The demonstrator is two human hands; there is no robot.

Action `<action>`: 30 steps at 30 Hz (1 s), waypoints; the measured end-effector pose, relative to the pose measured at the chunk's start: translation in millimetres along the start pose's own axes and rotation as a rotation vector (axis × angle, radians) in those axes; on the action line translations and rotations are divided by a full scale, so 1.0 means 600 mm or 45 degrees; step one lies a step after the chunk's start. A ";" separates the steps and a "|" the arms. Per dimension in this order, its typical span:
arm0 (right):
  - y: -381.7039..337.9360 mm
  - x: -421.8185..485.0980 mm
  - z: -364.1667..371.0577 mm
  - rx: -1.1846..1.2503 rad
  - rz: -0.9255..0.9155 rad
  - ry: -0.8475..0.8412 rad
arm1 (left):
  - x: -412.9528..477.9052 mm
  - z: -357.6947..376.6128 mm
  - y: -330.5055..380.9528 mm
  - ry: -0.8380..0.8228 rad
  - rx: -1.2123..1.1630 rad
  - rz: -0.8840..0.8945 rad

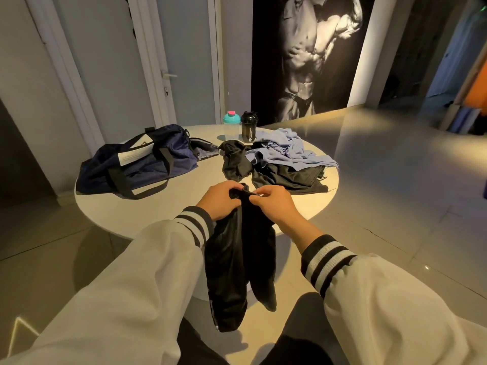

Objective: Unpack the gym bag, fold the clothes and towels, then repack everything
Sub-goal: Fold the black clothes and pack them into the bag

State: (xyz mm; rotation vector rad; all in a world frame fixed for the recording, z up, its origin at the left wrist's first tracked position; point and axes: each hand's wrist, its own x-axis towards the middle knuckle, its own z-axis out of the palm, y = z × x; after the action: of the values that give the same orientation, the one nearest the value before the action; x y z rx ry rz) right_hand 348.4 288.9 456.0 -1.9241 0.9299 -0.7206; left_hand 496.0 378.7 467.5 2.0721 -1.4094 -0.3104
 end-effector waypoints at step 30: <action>-0.064 -0.010 0.051 0.889 -0.211 -0.117 | -0.029 -0.030 -0.016 0.200 -0.764 0.164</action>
State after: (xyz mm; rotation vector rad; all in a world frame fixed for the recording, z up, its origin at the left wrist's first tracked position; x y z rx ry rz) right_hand 381.4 321.1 474.9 -1.3990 0.3809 -0.8995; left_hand 505.2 402.9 473.7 1.4781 -1.1677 -0.4433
